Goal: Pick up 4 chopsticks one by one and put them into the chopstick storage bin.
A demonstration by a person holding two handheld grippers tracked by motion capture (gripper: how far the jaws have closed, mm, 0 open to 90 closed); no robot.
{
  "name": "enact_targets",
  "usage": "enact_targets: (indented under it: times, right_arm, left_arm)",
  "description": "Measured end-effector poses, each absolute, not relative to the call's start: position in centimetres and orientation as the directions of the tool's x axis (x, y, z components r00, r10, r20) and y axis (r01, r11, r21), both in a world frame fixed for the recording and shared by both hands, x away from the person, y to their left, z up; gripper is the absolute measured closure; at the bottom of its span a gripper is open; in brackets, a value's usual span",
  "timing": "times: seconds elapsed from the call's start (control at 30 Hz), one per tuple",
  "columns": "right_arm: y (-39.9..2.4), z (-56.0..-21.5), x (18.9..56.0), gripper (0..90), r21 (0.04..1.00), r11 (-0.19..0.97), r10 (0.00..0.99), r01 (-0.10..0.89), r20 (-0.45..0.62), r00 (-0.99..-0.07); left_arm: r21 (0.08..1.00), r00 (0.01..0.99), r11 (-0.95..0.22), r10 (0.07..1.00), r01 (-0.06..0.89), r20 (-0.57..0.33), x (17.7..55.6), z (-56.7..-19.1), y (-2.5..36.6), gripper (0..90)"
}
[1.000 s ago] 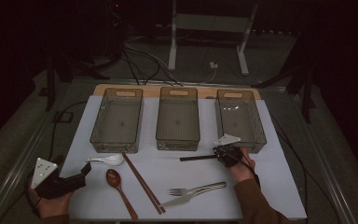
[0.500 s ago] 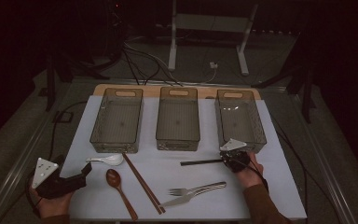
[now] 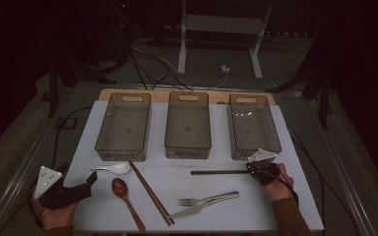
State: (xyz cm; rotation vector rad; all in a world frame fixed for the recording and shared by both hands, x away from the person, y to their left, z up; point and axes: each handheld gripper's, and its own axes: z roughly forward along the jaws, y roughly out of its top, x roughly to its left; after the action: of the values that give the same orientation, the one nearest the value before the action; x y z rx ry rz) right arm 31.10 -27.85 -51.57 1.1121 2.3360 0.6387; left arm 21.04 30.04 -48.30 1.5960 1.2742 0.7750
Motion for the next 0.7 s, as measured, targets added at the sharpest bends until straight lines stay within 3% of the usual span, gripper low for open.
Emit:
enact_targets:
  times: [0.6,0.7]
  right_arm:
    - [-29.2,-51.1,29.5,89.6,0.59,0.536,0.8,0.604,-0.128,-0.586]
    - [-28.8,-50.4,29.5,75.2,0.644,0.535,0.763,0.547,-0.091,-0.64]
  left_arm:
    - [0.923,0.265,-0.04,0.962,0.382,-0.069,21.1,-48.3,29.9,0.7]
    - [0.924,0.265,-0.038,0.962,0.381,-0.069,21.1,-48.3,29.9,0.7]
